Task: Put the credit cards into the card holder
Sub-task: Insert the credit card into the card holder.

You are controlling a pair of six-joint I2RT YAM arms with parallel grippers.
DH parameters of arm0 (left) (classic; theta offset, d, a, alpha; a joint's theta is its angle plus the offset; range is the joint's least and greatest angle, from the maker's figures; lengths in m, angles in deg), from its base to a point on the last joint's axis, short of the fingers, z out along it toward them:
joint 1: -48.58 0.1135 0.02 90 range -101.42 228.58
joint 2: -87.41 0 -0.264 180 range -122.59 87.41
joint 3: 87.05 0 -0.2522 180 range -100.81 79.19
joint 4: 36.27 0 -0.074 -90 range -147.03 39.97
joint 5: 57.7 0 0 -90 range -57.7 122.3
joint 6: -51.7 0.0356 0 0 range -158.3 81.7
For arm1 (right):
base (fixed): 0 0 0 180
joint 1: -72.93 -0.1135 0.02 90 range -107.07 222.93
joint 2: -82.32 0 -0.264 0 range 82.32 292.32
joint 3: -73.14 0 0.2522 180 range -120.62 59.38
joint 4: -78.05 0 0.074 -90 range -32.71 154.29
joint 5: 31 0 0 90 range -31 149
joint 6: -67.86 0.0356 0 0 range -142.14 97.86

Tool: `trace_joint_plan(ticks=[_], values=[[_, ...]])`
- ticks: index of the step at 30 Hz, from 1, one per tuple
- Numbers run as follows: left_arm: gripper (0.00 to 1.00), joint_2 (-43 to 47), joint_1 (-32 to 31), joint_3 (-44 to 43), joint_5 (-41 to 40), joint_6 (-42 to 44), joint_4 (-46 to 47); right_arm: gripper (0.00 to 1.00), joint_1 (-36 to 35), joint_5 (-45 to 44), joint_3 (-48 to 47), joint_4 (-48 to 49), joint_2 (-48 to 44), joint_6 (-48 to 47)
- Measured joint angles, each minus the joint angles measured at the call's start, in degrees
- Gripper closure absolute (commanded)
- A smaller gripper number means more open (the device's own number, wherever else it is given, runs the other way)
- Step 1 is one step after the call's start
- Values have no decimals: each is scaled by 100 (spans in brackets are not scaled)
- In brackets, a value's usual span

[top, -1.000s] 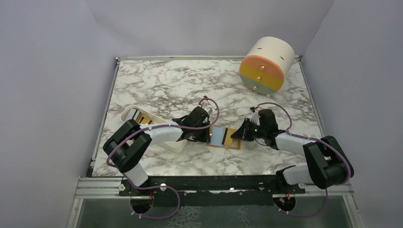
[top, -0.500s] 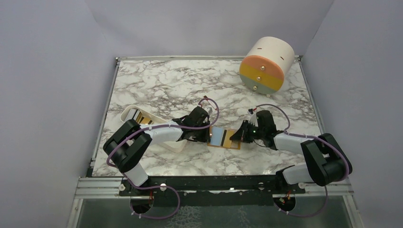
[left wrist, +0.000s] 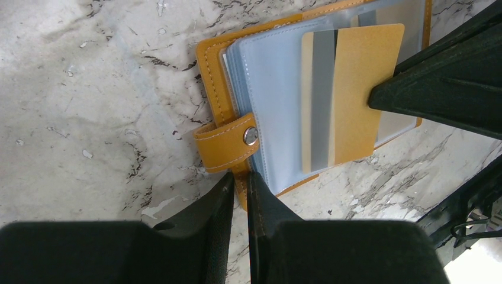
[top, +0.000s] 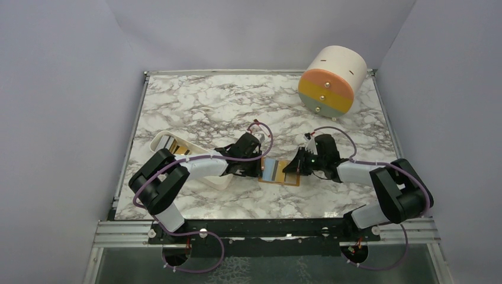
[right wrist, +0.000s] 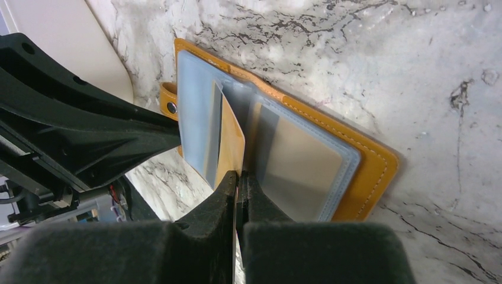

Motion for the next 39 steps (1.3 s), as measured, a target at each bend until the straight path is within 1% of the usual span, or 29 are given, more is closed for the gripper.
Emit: trace_joint_plan(ticks=[1,4,5,9,10,12,14,17,20,35,39], values=[[83,0,-4,0,0,0,4,96,-9,0,-39,-33,22,-7],[83,-4,-24,0,0,-2,20,78,-20,-2,-138,-133,83,-44],[83,-9,-31,0,2,-4,31,74,-24,-4,-179,-210,98,-70],[83,-28,-61,0,2,-44,79,59,-31,-166,-389,-603,20,-223],[83,-33,-70,0,4,-50,92,57,-42,-240,-420,-713,-55,-278],[83,-37,-74,2,4,-66,101,57,-50,-350,-474,-957,-212,-369],[83,-42,-76,2,17,-79,111,58,-52,-431,-535,-1154,-297,-450],[83,-44,-81,20,50,-94,168,63,-70,-461,-564,-1252,-302,-485],[83,-59,-81,26,68,-107,221,64,-118,-483,-566,-1272,-269,-487],[83,-114,-83,26,155,-129,330,64,-658,-533,-664,-835,131,-317],[82,-114,-81,26,166,-129,330,59,-691,-588,-664,-817,118,-317]])
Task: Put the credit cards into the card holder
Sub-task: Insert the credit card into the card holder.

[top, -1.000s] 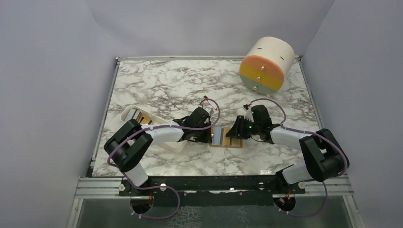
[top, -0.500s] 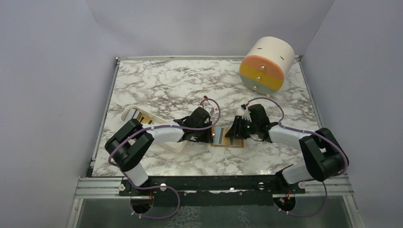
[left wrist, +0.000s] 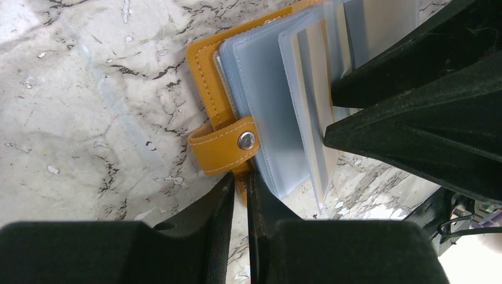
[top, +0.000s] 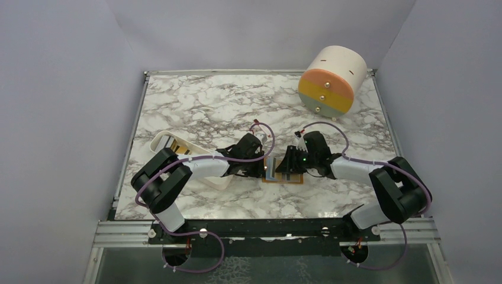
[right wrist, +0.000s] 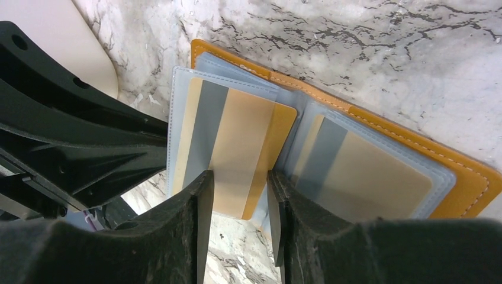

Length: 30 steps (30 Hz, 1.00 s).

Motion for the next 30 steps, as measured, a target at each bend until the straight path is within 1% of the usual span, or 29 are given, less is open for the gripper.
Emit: trace_joint_plan(ticks=[9,16,23,30], values=[[82,0,-22,-13,-2,2,-15,52,-52,-345,0,-181,-417,22],[83,-4,-26,-22,-2,2,-28,52,-52,-505,0,-282,-391,44],[82,-17,-26,-44,-2,2,-50,67,-90,-485,-17,-116,-192,28],[82,-68,-26,-116,-2,9,-90,76,-90,-494,-74,-111,-129,-122]])
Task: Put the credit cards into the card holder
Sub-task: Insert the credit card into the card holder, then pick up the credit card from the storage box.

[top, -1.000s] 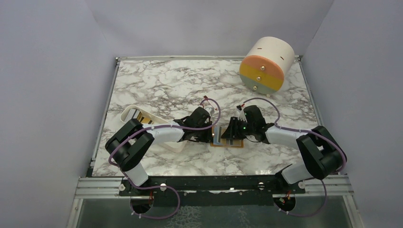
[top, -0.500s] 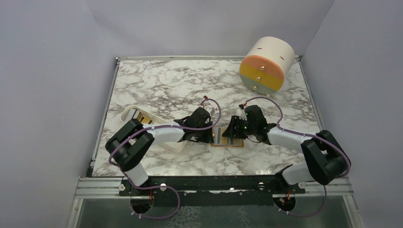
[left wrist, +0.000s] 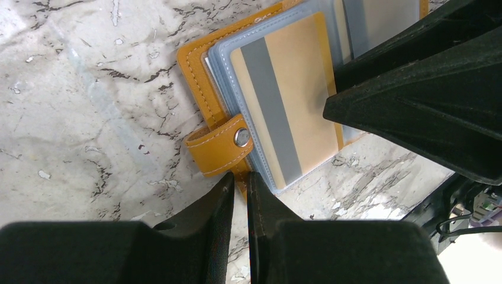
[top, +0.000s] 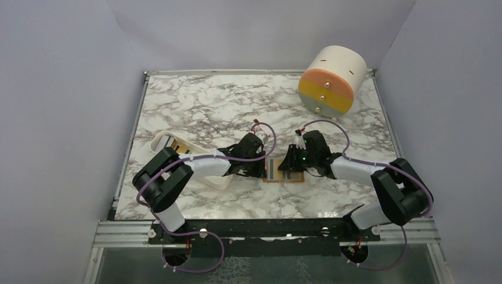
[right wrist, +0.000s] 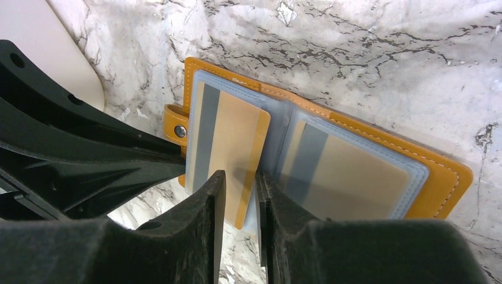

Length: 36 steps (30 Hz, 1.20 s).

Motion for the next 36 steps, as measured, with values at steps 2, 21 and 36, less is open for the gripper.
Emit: trace_joint_plan(ticks=[2,21,36], values=[[82,-2,0,-4,0,17,-9,76,0,-9,0,0,2,-83],[44,507,55,-1093,-1202,855,-1453,55,0,-205,-22,-433,-737,-511],[47,2284,2251,-1460,-2929,3176,-2601,57,0,-48,-22,-463,-756,-595]])
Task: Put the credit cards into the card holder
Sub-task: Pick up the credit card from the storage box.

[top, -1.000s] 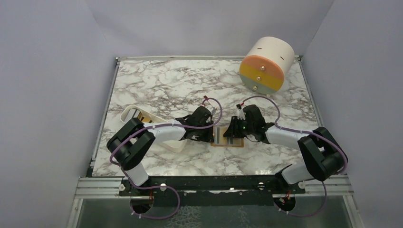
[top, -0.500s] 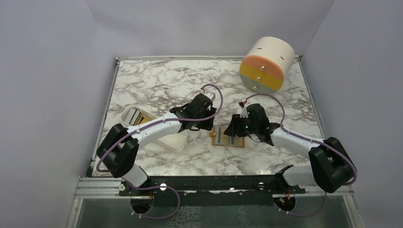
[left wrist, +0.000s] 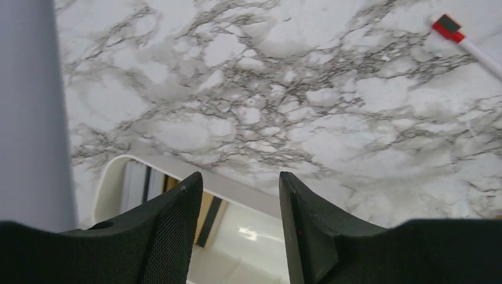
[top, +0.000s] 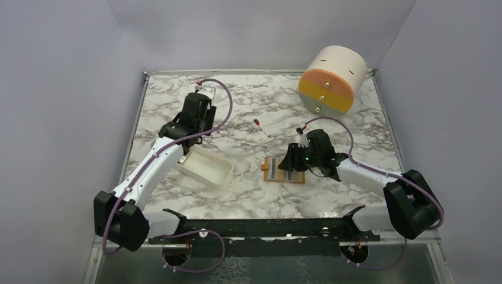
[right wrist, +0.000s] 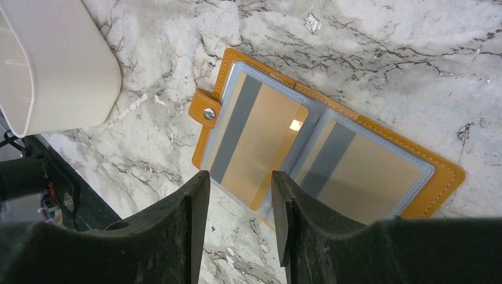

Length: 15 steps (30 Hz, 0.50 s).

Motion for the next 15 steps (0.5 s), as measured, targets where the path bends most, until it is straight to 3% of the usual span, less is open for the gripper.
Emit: trace_joint_plan(ticks=[8,15], values=[[46,170,1088,278,-22,968,-59,57,-4,190,0,46,151,-28],[45,155,1731,1327,-61,1388,581,57,-24,378,0,79,264,-83]])
